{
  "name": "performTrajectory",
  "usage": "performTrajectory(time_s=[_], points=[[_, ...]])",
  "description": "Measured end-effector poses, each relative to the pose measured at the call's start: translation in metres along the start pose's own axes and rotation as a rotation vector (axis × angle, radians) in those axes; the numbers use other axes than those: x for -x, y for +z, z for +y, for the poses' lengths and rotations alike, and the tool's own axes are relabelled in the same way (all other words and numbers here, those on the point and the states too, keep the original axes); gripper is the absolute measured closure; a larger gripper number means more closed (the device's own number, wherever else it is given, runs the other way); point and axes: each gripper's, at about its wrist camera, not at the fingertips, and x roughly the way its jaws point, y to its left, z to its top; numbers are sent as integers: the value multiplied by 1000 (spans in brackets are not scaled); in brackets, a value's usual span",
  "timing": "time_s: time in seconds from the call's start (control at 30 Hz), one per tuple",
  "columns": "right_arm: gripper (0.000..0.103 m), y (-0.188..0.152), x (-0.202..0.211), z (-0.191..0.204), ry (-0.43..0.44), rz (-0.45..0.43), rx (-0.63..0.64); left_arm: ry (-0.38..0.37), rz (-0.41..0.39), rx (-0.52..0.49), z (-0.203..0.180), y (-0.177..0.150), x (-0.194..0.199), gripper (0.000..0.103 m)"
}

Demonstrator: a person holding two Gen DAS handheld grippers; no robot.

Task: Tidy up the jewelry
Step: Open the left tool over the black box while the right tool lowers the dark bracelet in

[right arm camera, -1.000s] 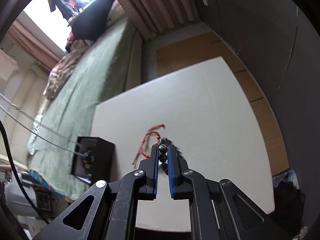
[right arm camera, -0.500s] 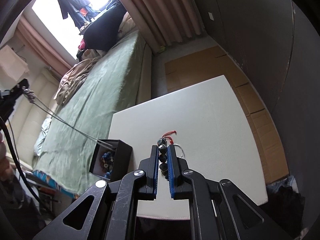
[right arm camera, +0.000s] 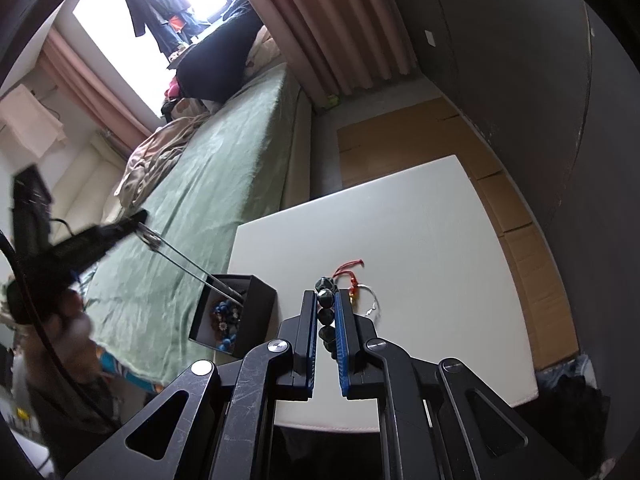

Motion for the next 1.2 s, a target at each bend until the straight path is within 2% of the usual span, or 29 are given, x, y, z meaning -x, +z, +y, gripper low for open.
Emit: performTrajectory(time_s=[0.2, 0.47, 0.6, 0.63, 0.7, 0.77, 0.83, 1.0, 1.13, 1.2], points=[[93, 1, 0, 13, 7, -6, 25, -22, 83, 65, 16, -20, -38, 98], [93, 2, -17, 33, 27, 10, 48, -15, 237, 170, 41, -41, -76, 96], [93, 2, -30, 46, 49, 25, 59, -19, 229, 191, 54, -44, -68, 96], [93, 3, -33, 49, 52, 28, 63, -21, 223, 198, 59, -45, -62, 93], [93, 3, -42, 58, 66, 31, 70, -18, 214, 203, 65, -46, -55, 78], [93, 3, -50, 64, 83, 31, 72, 0, 193, 200, 73, -47, -43, 48], [93, 4, -58, 69, 100, 35, 68, 18, 166, 196, 78, -47, -34, 39], [93, 5, -78, 86, 128, 52, 74, 43, 146, 175, 90, -50, -17, 38], [93, 9, -90, 101, 157, 63, 88, 62, 131, 190, 105, -51, -4, 30], [93, 11, -97, 107, 177, 76, 93, 68, 118, 197, 111, -51, 2, 30]])
